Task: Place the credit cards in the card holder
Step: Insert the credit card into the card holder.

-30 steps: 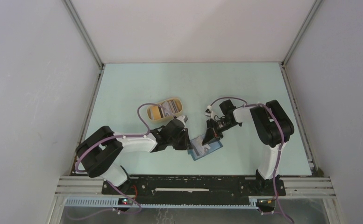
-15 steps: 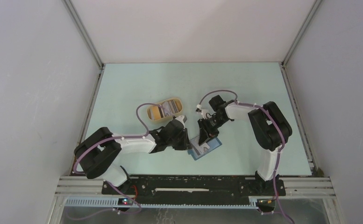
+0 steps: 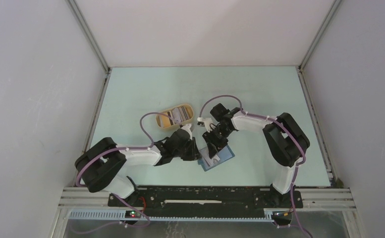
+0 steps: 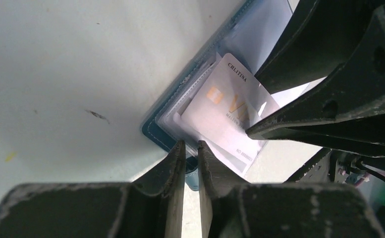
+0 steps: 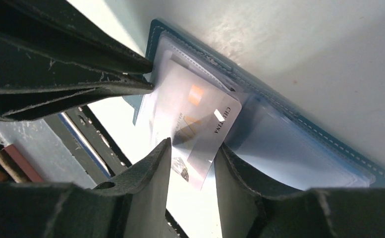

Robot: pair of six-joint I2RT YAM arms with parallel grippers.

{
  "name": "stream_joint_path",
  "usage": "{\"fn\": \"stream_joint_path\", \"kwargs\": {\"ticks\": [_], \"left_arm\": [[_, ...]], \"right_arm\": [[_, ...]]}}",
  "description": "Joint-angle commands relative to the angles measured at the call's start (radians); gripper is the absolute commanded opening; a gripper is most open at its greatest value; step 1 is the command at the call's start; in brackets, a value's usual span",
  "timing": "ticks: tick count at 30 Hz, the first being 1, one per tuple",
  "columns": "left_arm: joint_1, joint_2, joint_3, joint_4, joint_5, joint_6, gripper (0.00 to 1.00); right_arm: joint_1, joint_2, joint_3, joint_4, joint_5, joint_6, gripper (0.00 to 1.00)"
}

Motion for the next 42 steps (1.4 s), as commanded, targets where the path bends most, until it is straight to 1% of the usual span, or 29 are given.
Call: {"fn": "stream_joint_path", "kwargs": {"ticks": [1, 4, 7, 10, 17, 22, 27, 28, 31, 34, 36, 38, 42], "left_arm": [[0.016, -0.021, -0.045, 0.105, 0.012, -0.014, 0.19], [0.021, -0.037, -0.069, 0.135, 0.019, -0.023, 0.20], [0.028, -0.058, -0.091, 0.160, 0.023, -0.028, 0.22], [0.033, -0.079, -0.099, 0.170, 0.029, -0.028, 0.24], [0.036, -0.127, -0.121, 0.153, 0.042, -0.028, 0.26], [0.036, -0.140, -0.131, 0.125, 0.042, -0.024, 0.23], [0.036, -0.118, -0.119, 0.116, 0.050, -0.018, 0.20], [0.036, -0.116, -0.119, 0.117, 0.053, -0.017, 0.20], [0.036, -0.120, -0.117, 0.097, 0.045, -0.011, 0.19], [0.037, -0.132, -0.114, 0.058, 0.029, 0.001, 0.18], [0.036, -0.130, -0.107, 0.033, 0.020, 0.009, 0.17], [0.036, -0.120, -0.101, 0.027, 0.021, 0.012, 0.16], [0.037, -0.091, -0.088, 0.029, 0.034, 0.014, 0.14]], "right_arm": [[0.035, 0.023, 0.046, -0.063, -0.142, -0.032, 0.45], [0.011, 0.021, 0.052, -0.075, -0.166, -0.043, 0.46], [-0.017, 0.010, 0.059, -0.103, -0.187, -0.076, 0.54], [-0.023, 0.001, 0.060, -0.128, -0.181, -0.113, 0.58], [-0.024, 0.002, 0.077, -0.154, -0.120, -0.135, 0.59], [-0.037, 0.006, 0.081, -0.163, -0.074, -0.148, 0.58], [-0.039, 0.002, 0.092, -0.181, -0.028, -0.165, 0.57], [-0.042, -0.001, 0.092, -0.181, -0.028, -0.166, 0.55], [-0.050, 0.010, 0.093, -0.175, -0.018, -0.159, 0.44], [-0.058, 0.028, 0.092, -0.163, -0.008, -0.145, 0.27], [-0.058, 0.038, 0.092, -0.158, -0.001, -0.138, 0.19], [-0.055, 0.045, 0.092, -0.155, 0.015, -0.132, 0.14], [-0.045, 0.064, 0.092, -0.150, 0.037, -0.126, 0.09]]}}
